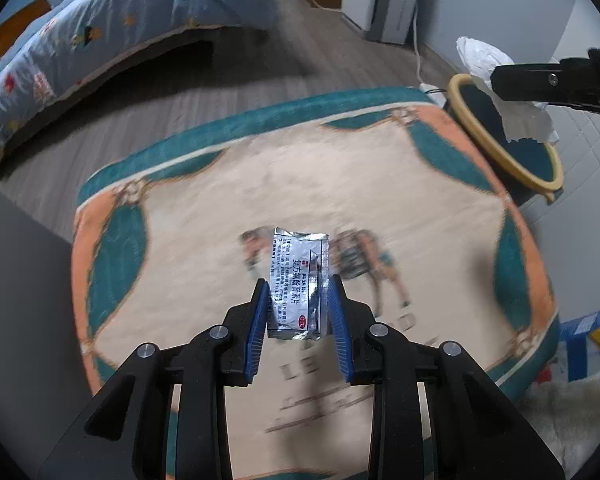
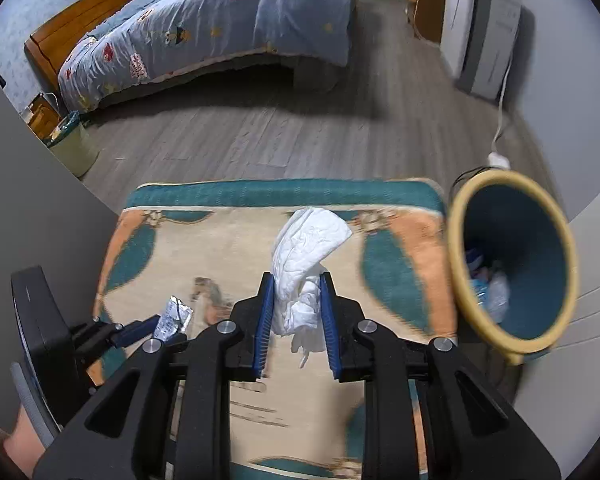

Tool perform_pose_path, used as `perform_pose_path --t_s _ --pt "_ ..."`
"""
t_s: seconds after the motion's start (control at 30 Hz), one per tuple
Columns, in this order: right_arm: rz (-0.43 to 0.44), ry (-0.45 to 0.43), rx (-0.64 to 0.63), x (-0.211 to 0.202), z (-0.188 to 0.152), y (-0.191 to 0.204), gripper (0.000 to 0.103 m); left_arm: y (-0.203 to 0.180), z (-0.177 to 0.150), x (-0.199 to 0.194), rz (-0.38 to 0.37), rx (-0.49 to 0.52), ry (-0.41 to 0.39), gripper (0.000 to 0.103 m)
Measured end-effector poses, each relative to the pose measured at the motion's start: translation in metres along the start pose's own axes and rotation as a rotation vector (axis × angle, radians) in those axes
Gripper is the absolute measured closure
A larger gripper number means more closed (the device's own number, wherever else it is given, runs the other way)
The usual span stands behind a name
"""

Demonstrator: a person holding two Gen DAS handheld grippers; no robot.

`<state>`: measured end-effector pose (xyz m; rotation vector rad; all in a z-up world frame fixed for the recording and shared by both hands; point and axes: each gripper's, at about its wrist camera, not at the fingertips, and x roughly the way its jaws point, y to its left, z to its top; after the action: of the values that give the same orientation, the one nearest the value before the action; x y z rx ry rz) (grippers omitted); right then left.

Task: Collect trash
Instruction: 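Carry the foil packet and tissue over the bin with both tools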

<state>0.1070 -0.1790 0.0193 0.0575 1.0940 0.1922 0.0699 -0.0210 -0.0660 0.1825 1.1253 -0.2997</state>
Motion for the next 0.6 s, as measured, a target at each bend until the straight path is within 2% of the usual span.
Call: perform_pose_path --t_s 0.3,0.47,0.6 --pt "-0.091 -0.045 0.082 -0.030 -0.009 -0.071 0.081 -0.064 0.023 -0.002 -0.037 0.063 -0.033 0.071" --pt "-0.113 -0.073 0.150 -0.042 -0.013 -0.106 0.081 -0.098 0.039 -0.011 -0.100 0.048 -0.085 0.072" --pt "-0.118 -0.107 0.176 -0.050 -0.012 -0.126 0.081 -0.130 0.055 -0.012 -0.103 0.091 -0.108 0.071"
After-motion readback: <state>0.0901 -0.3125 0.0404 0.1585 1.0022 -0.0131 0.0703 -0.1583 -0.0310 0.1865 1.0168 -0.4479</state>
